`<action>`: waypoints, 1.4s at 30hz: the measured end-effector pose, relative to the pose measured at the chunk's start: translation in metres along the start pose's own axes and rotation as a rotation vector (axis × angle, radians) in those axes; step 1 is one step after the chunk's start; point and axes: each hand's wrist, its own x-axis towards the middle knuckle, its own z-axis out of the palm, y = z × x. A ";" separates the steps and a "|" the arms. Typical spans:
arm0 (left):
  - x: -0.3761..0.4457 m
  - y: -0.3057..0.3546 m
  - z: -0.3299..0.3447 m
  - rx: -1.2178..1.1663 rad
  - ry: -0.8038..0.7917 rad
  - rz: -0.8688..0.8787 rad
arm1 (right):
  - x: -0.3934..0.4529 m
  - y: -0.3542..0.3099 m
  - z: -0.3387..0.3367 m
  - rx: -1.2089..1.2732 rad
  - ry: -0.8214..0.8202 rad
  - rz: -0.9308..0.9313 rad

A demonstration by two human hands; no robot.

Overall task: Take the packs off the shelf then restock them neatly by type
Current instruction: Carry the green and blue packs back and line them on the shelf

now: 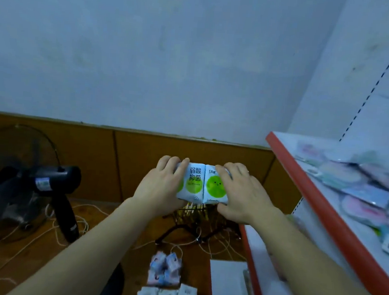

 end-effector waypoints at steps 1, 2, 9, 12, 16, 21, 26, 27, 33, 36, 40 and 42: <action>0.004 0.003 -0.014 0.010 0.016 0.007 | -0.001 0.002 -0.014 -0.013 0.020 0.003; 0.007 0.005 -0.027 0.017 0.030 0.014 | -0.003 0.003 -0.027 -0.024 0.040 0.008; 0.019 0.018 -0.096 0.017 0.126 0.114 | -0.019 0.007 -0.098 -0.103 0.107 0.091; 0.026 0.022 -0.114 -0.006 0.171 0.163 | -0.030 0.005 -0.121 -0.143 0.145 0.149; 0.037 0.036 -0.135 -0.039 0.222 0.287 | -0.057 0.000 -0.147 -0.160 0.149 0.276; 0.045 0.072 -0.150 -0.108 0.239 0.453 | -0.107 -0.002 -0.173 -0.188 0.144 0.431; 0.032 0.136 -0.157 -0.195 0.255 0.658 | -0.188 -0.009 -0.193 -0.253 0.135 0.618; 0.029 0.146 -0.158 -0.212 0.272 0.678 | -0.201 -0.010 -0.197 -0.266 0.128 0.636; -0.005 0.249 -0.180 -0.312 0.319 0.882 | -0.320 -0.028 -0.237 -0.376 0.099 0.847; -0.033 0.303 -0.196 -0.374 0.328 0.982 | -0.382 -0.042 -0.257 -0.418 0.081 0.949; -0.086 0.371 -0.223 -0.487 0.337 1.123 | -0.469 -0.073 -0.286 -0.480 0.052 1.093; -0.117 0.404 -0.236 -0.536 0.346 1.201 | -0.511 -0.093 -0.299 -0.509 0.042 1.166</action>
